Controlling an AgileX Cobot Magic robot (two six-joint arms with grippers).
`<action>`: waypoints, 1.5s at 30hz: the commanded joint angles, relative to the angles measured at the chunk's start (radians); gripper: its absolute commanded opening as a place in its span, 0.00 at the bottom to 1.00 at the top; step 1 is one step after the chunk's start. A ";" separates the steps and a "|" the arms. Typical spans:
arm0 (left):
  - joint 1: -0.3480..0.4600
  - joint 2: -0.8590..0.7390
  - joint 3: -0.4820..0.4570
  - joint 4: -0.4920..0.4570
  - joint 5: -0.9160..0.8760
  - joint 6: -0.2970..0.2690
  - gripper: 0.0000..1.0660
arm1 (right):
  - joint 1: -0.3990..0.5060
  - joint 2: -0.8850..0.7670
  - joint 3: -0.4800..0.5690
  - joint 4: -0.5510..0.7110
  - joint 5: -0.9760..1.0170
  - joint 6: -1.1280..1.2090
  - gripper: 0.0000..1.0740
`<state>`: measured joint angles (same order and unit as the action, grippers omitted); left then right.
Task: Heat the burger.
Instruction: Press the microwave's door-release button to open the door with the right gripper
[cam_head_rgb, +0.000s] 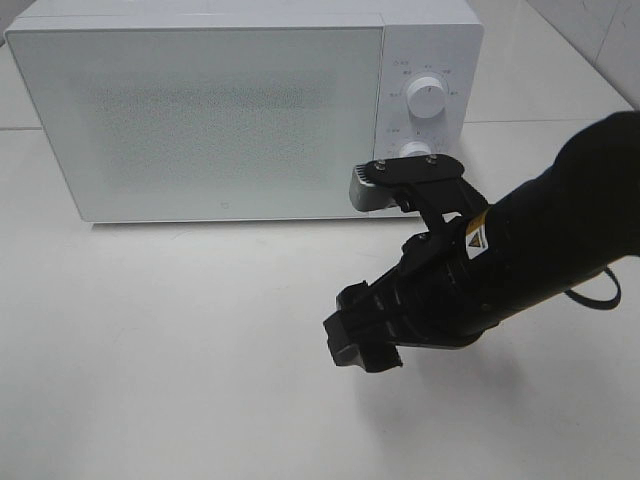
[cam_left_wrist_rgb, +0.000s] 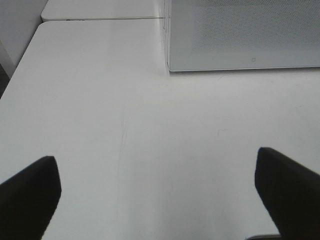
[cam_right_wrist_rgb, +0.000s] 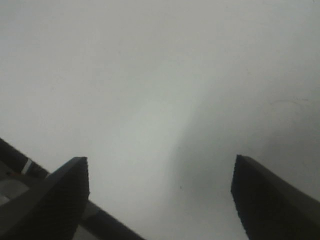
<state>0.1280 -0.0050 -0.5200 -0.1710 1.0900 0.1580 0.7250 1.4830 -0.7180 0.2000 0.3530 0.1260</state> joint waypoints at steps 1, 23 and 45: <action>-0.004 -0.018 0.003 -0.002 -0.016 -0.007 0.92 | 0.000 -0.045 -0.031 -0.056 0.143 -0.014 0.71; -0.004 -0.018 0.003 -0.002 -0.016 -0.007 0.92 | 0.000 -0.548 -0.003 -0.191 0.506 -0.003 0.71; -0.004 -0.018 0.003 -0.002 -0.016 -0.007 0.92 | -0.515 -1.219 0.150 -0.278 0.667 -0.036 0.72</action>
<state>0.1280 -0.0050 -0.5200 -0.1710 1.0900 0.1580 0.2550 0.3350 -0.5830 -0.0480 0.9940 0.1010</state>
